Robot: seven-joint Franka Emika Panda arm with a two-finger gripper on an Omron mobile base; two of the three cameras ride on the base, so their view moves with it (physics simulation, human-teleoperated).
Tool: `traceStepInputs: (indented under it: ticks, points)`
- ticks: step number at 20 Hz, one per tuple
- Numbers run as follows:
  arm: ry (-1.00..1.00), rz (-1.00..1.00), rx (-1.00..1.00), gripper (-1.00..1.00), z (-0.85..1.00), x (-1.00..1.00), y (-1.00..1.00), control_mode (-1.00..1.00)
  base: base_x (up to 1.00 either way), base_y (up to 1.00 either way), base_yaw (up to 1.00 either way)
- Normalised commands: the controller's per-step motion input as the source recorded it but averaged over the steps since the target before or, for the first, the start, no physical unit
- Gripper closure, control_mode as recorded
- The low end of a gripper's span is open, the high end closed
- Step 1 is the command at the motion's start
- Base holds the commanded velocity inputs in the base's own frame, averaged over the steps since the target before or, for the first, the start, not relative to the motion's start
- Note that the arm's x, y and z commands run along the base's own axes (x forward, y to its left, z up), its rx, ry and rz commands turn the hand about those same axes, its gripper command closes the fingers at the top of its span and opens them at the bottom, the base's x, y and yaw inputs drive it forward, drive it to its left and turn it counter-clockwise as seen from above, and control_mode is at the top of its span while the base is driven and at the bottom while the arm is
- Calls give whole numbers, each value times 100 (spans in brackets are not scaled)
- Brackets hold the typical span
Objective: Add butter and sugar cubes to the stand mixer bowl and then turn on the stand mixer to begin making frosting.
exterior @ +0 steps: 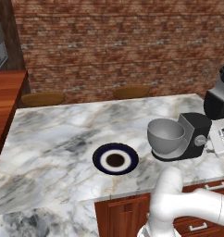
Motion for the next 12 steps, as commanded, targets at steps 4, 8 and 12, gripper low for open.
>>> traceStepInputs:
  ticks: [4, 8, 12]
  points:
    - [0, 0, 1, -100, -4, 19, -9, -100, 0, 0, 0]
    - [0, 0, 0, -100, -10, 14, -13, -100, 0, 0, 0]
    - [0, 0, 0, -100, -20, 9, -11, -100, 0, 0, 0]
